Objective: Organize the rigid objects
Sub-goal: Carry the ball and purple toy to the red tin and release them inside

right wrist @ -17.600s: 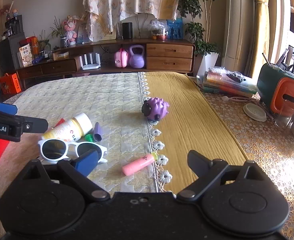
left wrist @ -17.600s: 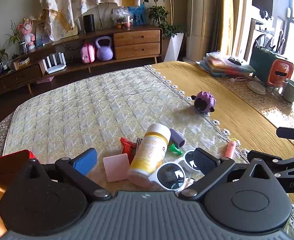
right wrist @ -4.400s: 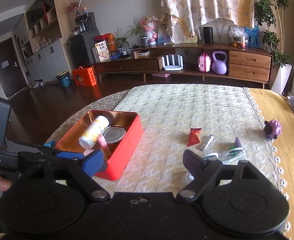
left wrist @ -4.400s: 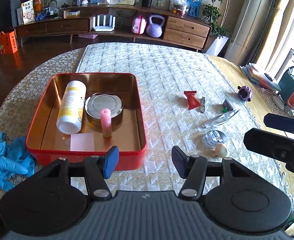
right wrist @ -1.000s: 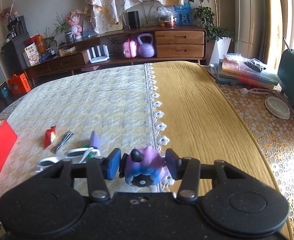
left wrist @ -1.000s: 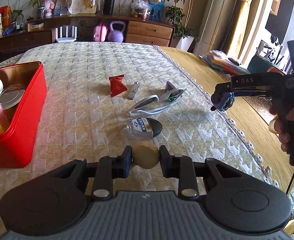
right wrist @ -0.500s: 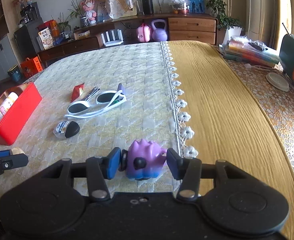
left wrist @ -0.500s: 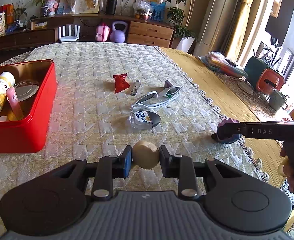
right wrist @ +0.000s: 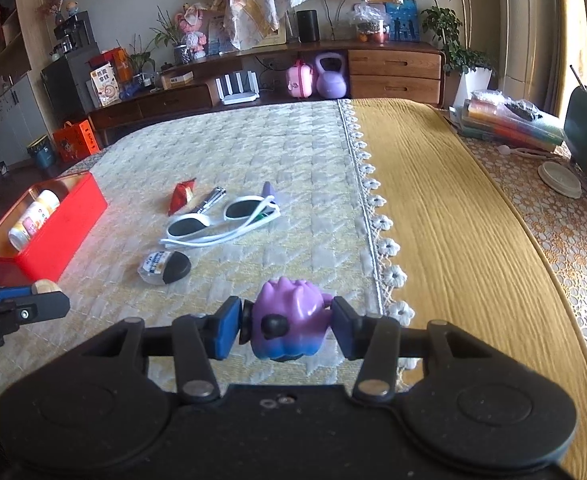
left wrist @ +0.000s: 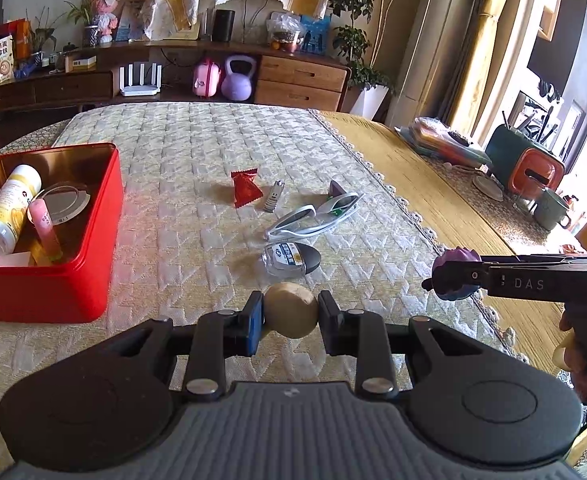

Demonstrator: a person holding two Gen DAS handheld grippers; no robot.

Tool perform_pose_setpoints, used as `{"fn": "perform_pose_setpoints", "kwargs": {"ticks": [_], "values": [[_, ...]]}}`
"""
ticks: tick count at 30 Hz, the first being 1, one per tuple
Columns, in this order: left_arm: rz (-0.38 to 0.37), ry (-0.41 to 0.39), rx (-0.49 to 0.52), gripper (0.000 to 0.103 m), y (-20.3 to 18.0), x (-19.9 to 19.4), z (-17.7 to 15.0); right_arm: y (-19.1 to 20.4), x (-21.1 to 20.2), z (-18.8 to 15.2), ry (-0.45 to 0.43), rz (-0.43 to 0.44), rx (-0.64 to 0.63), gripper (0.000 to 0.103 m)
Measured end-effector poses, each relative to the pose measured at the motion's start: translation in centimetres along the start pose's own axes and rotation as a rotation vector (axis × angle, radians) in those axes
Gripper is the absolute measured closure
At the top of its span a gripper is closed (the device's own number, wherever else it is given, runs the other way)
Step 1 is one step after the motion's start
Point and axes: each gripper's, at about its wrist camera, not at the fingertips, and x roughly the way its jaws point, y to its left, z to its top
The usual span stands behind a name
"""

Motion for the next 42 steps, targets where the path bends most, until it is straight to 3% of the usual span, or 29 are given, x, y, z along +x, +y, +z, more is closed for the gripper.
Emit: {"fn": "perform_pose_setpoints", "kwargs": {"ticks": [9,27,34,42], "values": [[-0.014,-0.007,-0.073,0.075,3.1,-2.9,2.1,4.4,-2.9,2.2,-0.043,0.098,-0.043,0.055],[0.135,-0.077,-0.144,0.075,14.5,-9.6,7.3,16.0,-2.5,7.2,-0.095,0.229,-0.165,0.055],[0.199,-0.044,-0.157,0.075,19.3,-9.8,8.2,20.1,-0.4,9.4,-0.104,0.261,-0.209,0.055],[0.221,0.042,-0.167,0.075,22.0,-6.9,6.9,23.2,4.1,11.3,-0.088,0.254,-0.24,0.055]]}}
